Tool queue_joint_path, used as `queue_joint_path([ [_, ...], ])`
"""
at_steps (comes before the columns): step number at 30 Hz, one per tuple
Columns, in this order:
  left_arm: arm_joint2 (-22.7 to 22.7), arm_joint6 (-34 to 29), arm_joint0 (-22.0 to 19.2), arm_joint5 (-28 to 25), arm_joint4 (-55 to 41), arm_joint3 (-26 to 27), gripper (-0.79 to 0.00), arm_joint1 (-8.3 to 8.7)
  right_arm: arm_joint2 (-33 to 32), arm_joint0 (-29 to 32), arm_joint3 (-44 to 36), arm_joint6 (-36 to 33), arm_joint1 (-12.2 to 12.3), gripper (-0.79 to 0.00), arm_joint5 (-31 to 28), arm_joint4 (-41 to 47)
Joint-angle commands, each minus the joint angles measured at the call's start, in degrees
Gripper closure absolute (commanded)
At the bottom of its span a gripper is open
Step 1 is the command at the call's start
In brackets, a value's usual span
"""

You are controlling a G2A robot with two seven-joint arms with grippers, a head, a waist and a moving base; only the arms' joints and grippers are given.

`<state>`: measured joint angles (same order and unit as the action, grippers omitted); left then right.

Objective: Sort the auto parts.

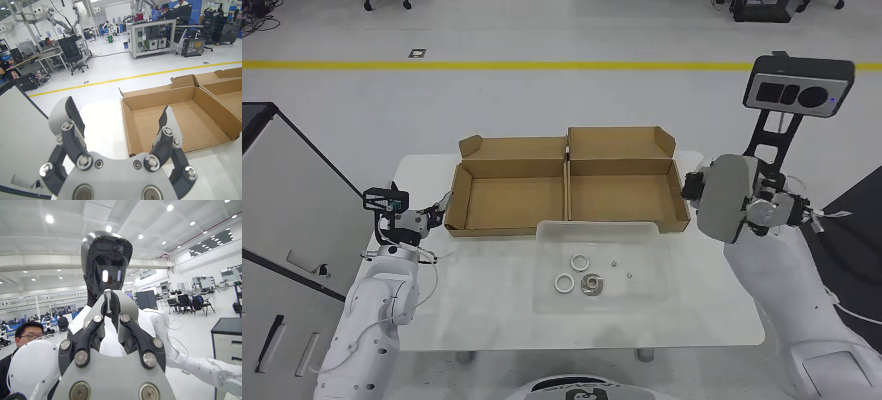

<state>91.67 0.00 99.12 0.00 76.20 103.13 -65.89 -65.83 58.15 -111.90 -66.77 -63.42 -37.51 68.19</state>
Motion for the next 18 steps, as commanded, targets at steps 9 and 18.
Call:
queue_joint_path([
  [9,0.0,0.0,0.0,0.0,0.0,0.0,-0.785,0.00,-2.3,0.3,0.6,0.9,-0.1,0.000,3.2,-13.2],
  [18,0.0,0.0,0.0,0.0,0.0,0.0,-0.785,0.00,-2.1,1.6,-0.2,0.0,-0.8,0.000,2.6,-6.2],
])
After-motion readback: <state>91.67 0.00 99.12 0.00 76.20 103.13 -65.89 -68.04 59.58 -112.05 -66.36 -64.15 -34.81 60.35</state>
